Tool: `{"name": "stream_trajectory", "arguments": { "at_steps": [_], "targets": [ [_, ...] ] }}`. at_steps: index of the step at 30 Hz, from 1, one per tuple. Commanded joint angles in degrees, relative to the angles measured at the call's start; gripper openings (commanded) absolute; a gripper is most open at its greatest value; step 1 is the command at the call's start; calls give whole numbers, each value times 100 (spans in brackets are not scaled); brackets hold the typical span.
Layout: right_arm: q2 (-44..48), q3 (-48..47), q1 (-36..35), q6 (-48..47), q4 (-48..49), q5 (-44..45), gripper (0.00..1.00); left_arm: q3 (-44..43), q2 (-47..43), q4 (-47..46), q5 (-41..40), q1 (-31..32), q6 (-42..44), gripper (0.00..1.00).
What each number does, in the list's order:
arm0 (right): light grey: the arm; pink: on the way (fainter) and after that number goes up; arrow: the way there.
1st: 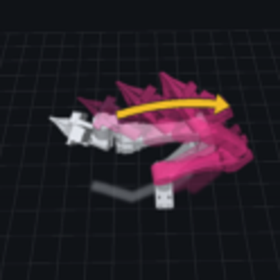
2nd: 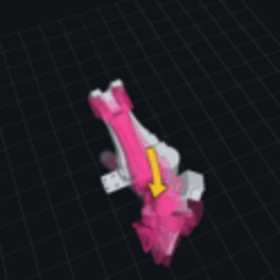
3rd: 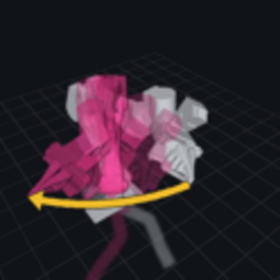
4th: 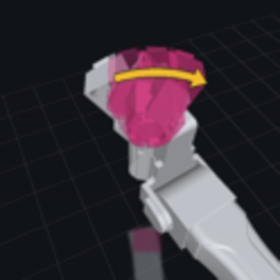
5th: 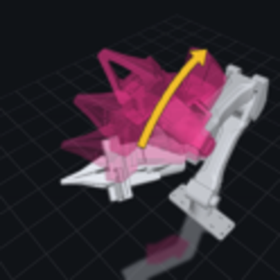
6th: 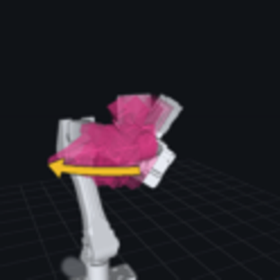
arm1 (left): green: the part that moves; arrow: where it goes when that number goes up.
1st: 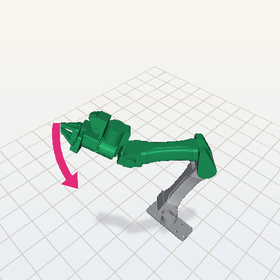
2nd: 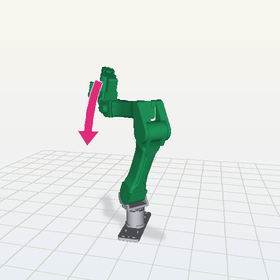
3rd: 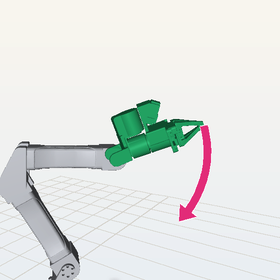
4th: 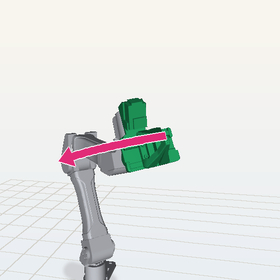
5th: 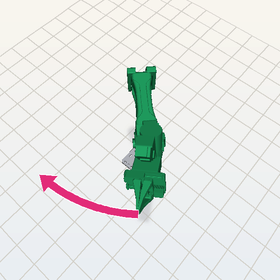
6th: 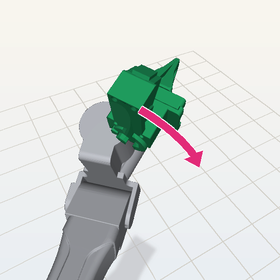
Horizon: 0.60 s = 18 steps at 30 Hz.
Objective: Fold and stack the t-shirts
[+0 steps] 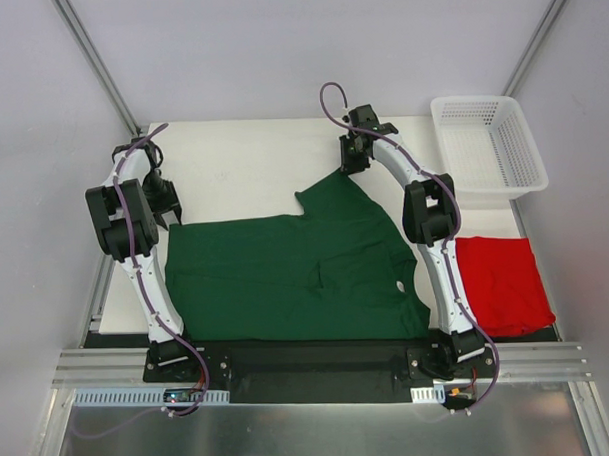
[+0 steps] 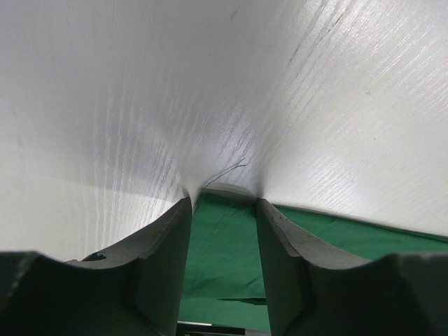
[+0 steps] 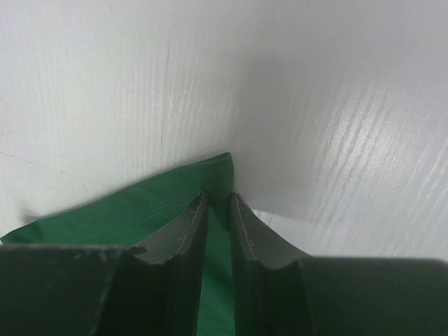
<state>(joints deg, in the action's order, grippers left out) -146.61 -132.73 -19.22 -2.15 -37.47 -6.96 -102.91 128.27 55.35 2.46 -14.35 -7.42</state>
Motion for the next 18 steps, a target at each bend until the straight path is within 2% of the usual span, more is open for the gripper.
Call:
{"name": "stream_trajectory", "arguments": {
  "at_steps": [1, 4, 5, 8, 9, 10, 13, 14, 17, 18],
  "targets": [
    [123, 80, 68, -4, -339, 2, 22, 34, -30, 186, -105, -7, 21, 41],
    [124, 107, 77, -13, -340, 11, 22, 17, -4, 186, -79, 46, 13, 30],
    [141, 98, 85, -13, -340, 2, 22, 8, 5, 186, -88, 72, 4, 23],
    [150, 124, 103, -22, -348, 19, 21, -9, 23, 204, -105, 125, 4, 13],
    [150, 133, 103, -31, -348, 11, 21, -27, 23, 204, -114, 151, 4, 3],
    [150, 133, 103, -31, -348, 19, 21, -44, 49, 213, -123, 143, -5, 0],
    [159, 133, 112, -22, -357, 46, 18, -97, 49, 221, -158, 169, -40, 0],
    [167, 133, 112, -22, -340, 46, 10, -115, 41, 230, -193, 169, -58, 0],
    [150, 80, 121, 13, -340, 72, 1, -194, 14, 248, -220, 213, -75, 0],
    [132, 63, 121, 22, -348, 72, 1, -246, 14, 257, -220, 231, -93, 0]
  ]
}}
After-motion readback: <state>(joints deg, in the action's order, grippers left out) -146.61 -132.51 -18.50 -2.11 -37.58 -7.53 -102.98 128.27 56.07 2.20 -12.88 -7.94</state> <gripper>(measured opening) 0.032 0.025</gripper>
